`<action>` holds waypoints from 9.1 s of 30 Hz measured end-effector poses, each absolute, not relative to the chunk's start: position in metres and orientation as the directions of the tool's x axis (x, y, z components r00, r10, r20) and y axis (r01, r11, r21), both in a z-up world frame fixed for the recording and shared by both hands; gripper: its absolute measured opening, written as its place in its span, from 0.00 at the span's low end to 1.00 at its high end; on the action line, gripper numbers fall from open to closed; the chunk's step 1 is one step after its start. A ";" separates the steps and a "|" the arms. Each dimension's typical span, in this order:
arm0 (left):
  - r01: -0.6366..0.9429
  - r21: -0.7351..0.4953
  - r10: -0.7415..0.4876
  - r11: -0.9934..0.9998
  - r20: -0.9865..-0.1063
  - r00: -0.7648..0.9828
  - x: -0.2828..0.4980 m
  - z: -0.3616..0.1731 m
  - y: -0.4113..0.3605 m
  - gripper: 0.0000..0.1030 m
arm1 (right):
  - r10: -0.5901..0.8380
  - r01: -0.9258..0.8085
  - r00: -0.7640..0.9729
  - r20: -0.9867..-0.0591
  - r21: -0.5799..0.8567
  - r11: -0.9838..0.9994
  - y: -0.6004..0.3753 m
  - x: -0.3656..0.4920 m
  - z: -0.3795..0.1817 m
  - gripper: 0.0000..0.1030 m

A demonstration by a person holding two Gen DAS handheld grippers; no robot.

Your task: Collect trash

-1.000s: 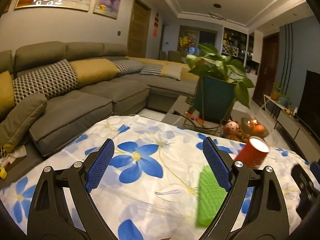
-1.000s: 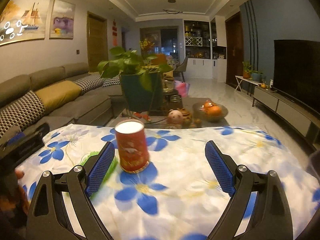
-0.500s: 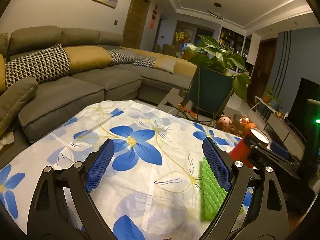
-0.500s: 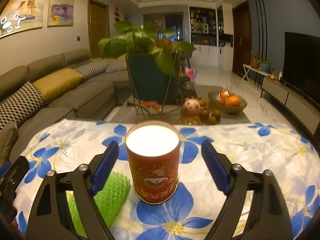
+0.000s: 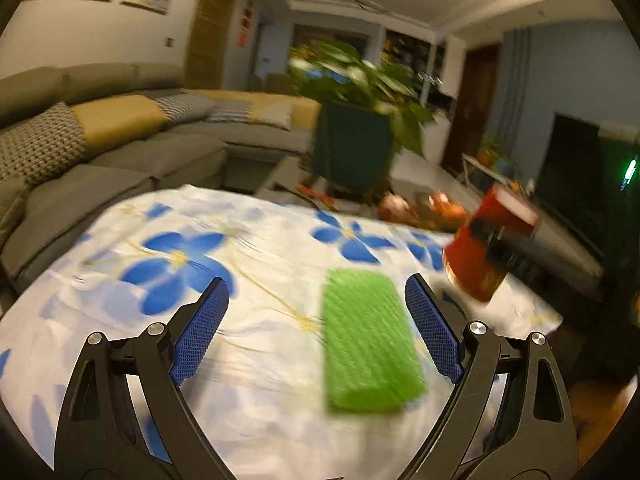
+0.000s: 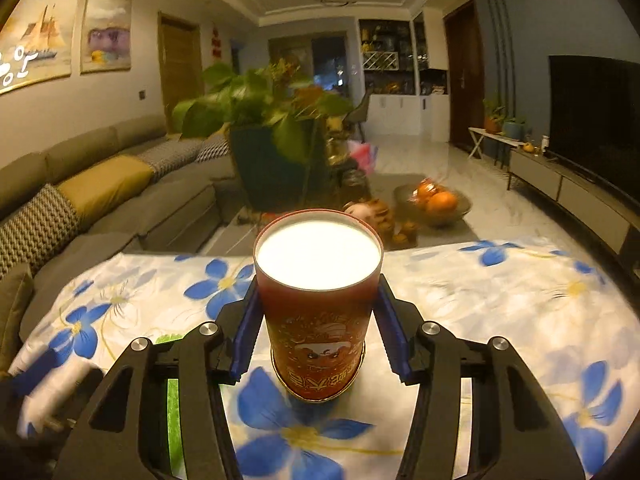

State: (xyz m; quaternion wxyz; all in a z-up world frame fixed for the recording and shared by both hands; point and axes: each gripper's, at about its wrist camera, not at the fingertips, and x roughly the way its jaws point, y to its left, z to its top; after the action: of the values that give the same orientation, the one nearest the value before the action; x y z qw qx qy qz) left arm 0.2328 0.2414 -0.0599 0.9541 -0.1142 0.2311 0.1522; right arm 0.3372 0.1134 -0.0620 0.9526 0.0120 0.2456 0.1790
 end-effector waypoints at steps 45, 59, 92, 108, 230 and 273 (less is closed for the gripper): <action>0.029 -0.074 -0.057 0.997 -0.412 0.909 0.153 0.004 0.025 0.11 | 0.205 -0.191 0.913 -0.353 0.077 0.979 -0.131 0.149 -0.021 0.52; 0.207 -0.054 -0.211 0.977 -0.398 0.893 0.170 0.011 -0.080 0.11 | 0.041 -0.025 0.941 -0.337 0.051 0.998 -0.216 0.148 -0.024 0.52; 0.418 -0.113 -0.428 0.901 -0.382 0.819 0.261 -0.012 -0.190 0.12 | -0.167 0.189 0.922 -0.350 0.031 0.981 -0.302 0.189 -0.044 0.52; 0.452 -0.199 -0.492 0.870 -0.426 0.759 0.306 -0.045 -0.196 0.68 | -0.211 0.247 0.902 -0.377 0.048 0.968 -0.322 0.215 -0.063 0.69; 0.049 -0.053 -0.065 0.997 -0.341 0.938 0.004 0.003 -0.032 0.94 | -0.196 0.205 0.926 -0.321 -0.005 0.979 -0.169 -0.033 -0.029 0.95; 0.048 -0.056 -0.065 0.997 -0.341 0.938 0.004 0.004 -0.032 0.94 | -0.193 0.203 0.928 -0.318 -0.004 0.979 -0.169 -0.032 -0.030 0.95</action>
State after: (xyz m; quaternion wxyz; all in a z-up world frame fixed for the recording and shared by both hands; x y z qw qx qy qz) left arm 0.0041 -0.0316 0.0036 0.9841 -0.0235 0.1737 -0.0288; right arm -0.0323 -0.1685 -0.0297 0.9818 0.0145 0.1604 -0.1009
